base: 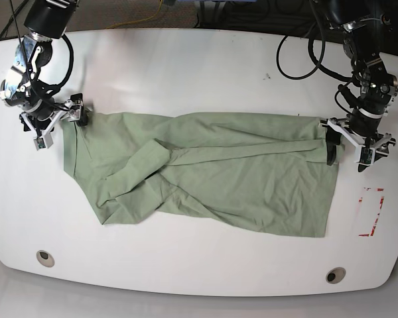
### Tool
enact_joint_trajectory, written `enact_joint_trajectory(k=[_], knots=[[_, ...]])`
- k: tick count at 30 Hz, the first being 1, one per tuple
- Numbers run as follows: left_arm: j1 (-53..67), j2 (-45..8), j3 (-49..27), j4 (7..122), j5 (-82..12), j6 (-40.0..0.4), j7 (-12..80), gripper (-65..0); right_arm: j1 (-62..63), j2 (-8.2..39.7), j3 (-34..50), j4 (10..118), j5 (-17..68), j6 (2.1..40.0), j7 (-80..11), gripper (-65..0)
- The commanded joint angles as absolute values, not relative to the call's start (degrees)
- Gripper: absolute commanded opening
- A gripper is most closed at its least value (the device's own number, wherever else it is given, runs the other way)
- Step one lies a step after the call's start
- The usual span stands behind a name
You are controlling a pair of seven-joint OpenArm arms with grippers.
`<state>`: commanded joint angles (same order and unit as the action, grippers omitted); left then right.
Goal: Layout the t-shirt on the table in an organized manner, then fold the t-shirt properly
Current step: 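Grasp the shirt's corners with both grippers at the table's back edge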
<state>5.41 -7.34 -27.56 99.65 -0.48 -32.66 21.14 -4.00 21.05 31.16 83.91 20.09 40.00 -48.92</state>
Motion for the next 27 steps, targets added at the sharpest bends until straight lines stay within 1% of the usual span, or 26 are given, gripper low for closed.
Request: enact_joint_trajectory(k=[4, 6, 11, 12, 13, 15, 16, 18, 19, 20, 24, 27], knots=[[5.32, -7.52, -27.91, 99.65, -0.48, -32.66, 23.08, -20.6, -4.88, 21.05, 31.16, 83.30, 20.09, 40.00, -47.25, -5.0], [5.23, -7.43, -29.23, 99.65, -0.48, -32.66, 25.63, -20.6, -5.23, 21.05, 31.16, 81.80, 20.26, 40.00, -46.02, -10.1], [5.14, -7.34, -31.34, 99.65, -0.66, -32.66, 28.26, -20.6, -5.49, 21.05, 31.16, 78.90, 20.35, 40.00, -43.82, -27.6], [5.14, -7.34, -31.69, 99.65, -0.66, -32.66, 28.26, -20.6, -5.49, 21.05, 31.16, 78.29, 20.35, 40.00, -43.56, -33.4], [5.14, -7.34, -31.78, 99.65, -0.66, -32.66, 28.35, -20.6, -5.49, 21.05, 31.16, 78.11, 20.35, 40.00, -43.56, -35.5], [5.23, -7.43, -32.13, 99.74, -0.75, -32.75, 28.35, -20.6, -5.58, 21.05, 31.16, 77.76, 20.35, 40.00, -43.56, -45.6], [5.23, -7.43, -32.13, 99.74, -0.75, -32.84, 28.35, -20.6, -5.58, 21.05, 31.16, 77.76, 20.35, 40.00, -43.47, -47.7], [5.41, -7.52, -32.13, 99.74, -0.75, -32.84, 28.35, -20.5, -5.58, 20.97, 31.16, 77.76, 20.35, 40.00, -43.47, -55.8], [5.41, -7.52, -32.13, 99.74, -0.75, -32.84, 28.35, -20.5, -5.58, 20.97, 31.16, 77.76, 20.35, 40.00, -43.47, -57.3], [5.49, -7.52, -32.04, 99.74, -0.75, -32.92, 28.35, -20.5, -5.58, 20.97, 31.16, 77.76, 20.35, 40.00, -43.47, -60.6], [5.58, -7.52, -31.87, 99.65, -0.75, -33.01, 28.44, -20.5, -5.58, 20.35, 31.16, 77.76, 20.35, 40.00, -43.47, -65.0], [5.67, -7.43, -31.78, 99.65, -0.75, -33.01, 28.44, -20.5, -5.58, 20.00, 31.16, 77.76, 20.26, 40.00, -43.56, -65.0]])
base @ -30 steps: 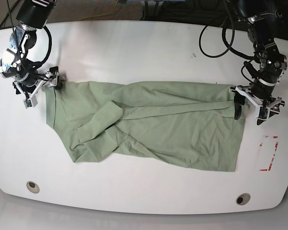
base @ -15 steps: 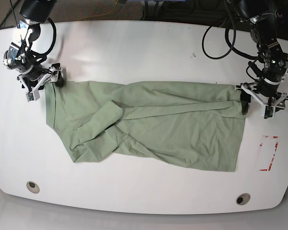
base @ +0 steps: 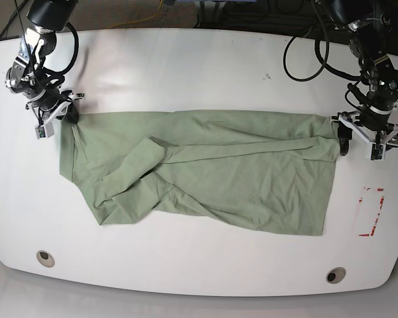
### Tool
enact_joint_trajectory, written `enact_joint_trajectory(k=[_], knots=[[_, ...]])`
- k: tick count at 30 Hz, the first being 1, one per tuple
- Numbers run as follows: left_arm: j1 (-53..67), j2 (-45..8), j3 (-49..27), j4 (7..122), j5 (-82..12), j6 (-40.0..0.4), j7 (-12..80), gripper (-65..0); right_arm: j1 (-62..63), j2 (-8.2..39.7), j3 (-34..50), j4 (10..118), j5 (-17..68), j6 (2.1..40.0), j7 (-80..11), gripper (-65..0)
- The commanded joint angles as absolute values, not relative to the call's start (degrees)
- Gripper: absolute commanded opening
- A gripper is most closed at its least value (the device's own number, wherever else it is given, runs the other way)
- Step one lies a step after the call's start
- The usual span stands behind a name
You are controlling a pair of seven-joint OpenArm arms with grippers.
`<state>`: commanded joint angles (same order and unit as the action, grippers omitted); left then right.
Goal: Layout the t-shirt on the table in an organized manner, then fold the t-shirt properly
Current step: 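Grasp the shirt's corners with both grippers at the table's back edge, then pull the shirt back toward the robot with both grippers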
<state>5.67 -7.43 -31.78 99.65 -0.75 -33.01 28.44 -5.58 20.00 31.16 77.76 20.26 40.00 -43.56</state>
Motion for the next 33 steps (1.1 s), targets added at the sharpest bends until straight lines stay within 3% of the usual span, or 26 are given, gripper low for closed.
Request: enact_joint_trajectory(k=[4, 8, 24, 33], knots=[[6.90, -7.34, -30.11, 99.65, -0.75, -34.86, 29.49, -20.5, -5.58, 19.82, 31.16, 77.76, 20.26, 40.00, -43.65, -65.0], [7.78, -7.25, -29.23, 99.74, -0.84, -40.00, 32.40, -20.5, -5.67, 19.82, 31.16, 77.76, 20.26, 40.00, -43.65, -65.0], [9.63, -5.85, -29.32, 94.64, -0.84, -40.00, 32.22, -20.5, -5.67, 19.74, 31.16, 77.76, 20.26, 40.00, -43.65, -65.0], [8.66, -5.93, -29.14, 88.22, -0.66, -40.00, 26.77, -20.5, -5.67, 19.74, 31.16, 77.76, 20.26, 40.00, -43.65, -65.0]])
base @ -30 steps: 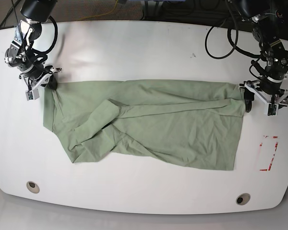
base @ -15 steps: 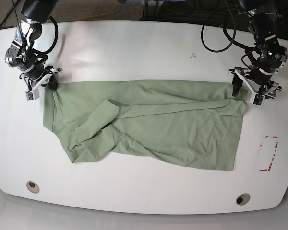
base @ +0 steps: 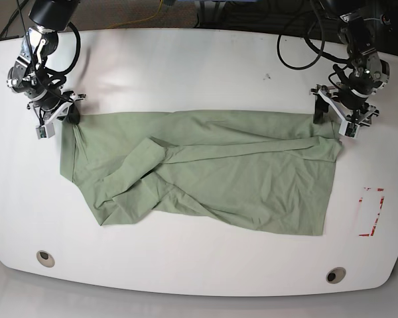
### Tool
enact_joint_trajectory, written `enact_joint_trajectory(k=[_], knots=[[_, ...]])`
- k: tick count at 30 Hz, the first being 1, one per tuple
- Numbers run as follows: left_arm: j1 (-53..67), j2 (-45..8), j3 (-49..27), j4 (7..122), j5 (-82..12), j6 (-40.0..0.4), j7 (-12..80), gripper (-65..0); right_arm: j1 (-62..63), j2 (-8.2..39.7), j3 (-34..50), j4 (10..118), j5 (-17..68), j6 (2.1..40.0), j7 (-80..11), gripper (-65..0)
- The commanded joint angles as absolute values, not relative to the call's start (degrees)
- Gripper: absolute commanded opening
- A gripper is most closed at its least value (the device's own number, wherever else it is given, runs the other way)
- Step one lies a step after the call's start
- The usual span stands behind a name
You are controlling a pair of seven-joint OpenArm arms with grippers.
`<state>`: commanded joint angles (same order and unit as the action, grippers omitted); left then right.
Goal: Layout the t-shirt on the table in an organized manner, then fold the t-shirt properly
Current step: 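Pull the shirt back toward the robot with both grippers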
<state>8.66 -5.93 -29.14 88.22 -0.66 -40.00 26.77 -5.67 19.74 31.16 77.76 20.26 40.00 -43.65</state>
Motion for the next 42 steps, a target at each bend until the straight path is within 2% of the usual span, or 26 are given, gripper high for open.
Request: enact_joint_trajectory(k=[15, 17, 23, 26, 37, 42], knots=[[4.09, -7.52, -29.05, 79.87, -0.57, -40.00, 25.10, -21.9, -5.67, 19.74, 31.16, 77.76, 20.26, 40.00, -43.74, -65.0], [4.09, -8.22, -28.97, 79.60, -0.57, -40.00, 25.10, -25.6, -5.67, 19.74, 31.16, 77.76, 20.26, 40.00, -43.74, -65.0], [4.09, -8.84, -28.97, 79.52, -0.48, -40.00, 25.10, -55.5, -5.58, 19.74, 31.16, 77.76, 20.26, 40.00, -43.74, -65.0], [4.44, -8.92, -28.97, 79.78, -0.48, -40.00, 25.36, -63.2, -5.58, 19.74, 31.16, 77.76, 20.26, 40.00, -43.74, -65.0], [9.45, -8.57, -29.05, 86.55, 2.68, -40.00, 25.45, -61.9, -6.55, 20.26, 31.43, 78.11, 20.26, 40.00, -45.85, -65.0], [14.02, -8.57, -29.05, 91.65, 2.68, -40.00, 28.35, -61.9, -9.36, 20.26, 31.60, 82.95, 20.26, 40.00, -49.10, -65.0]])
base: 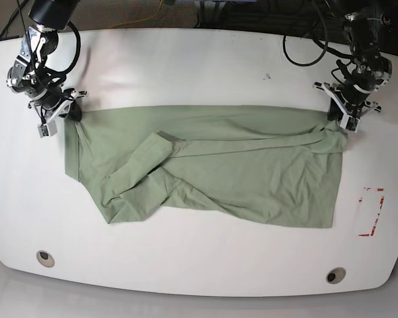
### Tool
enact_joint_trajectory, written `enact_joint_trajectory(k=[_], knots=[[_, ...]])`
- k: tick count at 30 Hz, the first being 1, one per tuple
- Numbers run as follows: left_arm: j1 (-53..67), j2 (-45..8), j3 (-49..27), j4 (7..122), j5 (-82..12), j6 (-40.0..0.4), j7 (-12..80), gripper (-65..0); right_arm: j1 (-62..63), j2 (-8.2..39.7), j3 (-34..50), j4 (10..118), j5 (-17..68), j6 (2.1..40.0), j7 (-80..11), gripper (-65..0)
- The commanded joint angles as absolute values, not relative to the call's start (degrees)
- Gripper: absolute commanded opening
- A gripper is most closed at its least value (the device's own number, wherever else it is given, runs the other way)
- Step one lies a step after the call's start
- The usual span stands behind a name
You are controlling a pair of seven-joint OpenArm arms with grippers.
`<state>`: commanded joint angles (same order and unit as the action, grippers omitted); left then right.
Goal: Layout the t-shirt on the table in an organized manner, then fold the t-shirt properly
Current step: 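Pull the shirt back toward the robot with both grippers, then hold the shirt corners with both grippers, stretching the fabric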
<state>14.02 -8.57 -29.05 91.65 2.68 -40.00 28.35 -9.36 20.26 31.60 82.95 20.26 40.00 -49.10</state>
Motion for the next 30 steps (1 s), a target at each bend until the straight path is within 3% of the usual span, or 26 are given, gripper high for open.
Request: enact_joint_trajectory(k=[10, 21, 30], knots=[[25.98, -8.48, -29.23, 102.99, 2.59, -40.00, 33.98, -61.8, -19.82, 20.09, 31.69, 93.23, 20.18, 40.00, -50.33, -65.0], [34.77, -6.29, -29.32, 105.45, 2.51, -40.00, 33.98, -61.8, -28.79, 19.82, 36.44, 97.45, 20.44, 40.00, -50.33, -65.0], [35.30, -6.02, -29.05, 105.54, 2.42, -40.00, 33.98, -61.5, -29.85, 19.82, 36.53, 97.10, 20.35, 40.00, -50.33, -65.0]])
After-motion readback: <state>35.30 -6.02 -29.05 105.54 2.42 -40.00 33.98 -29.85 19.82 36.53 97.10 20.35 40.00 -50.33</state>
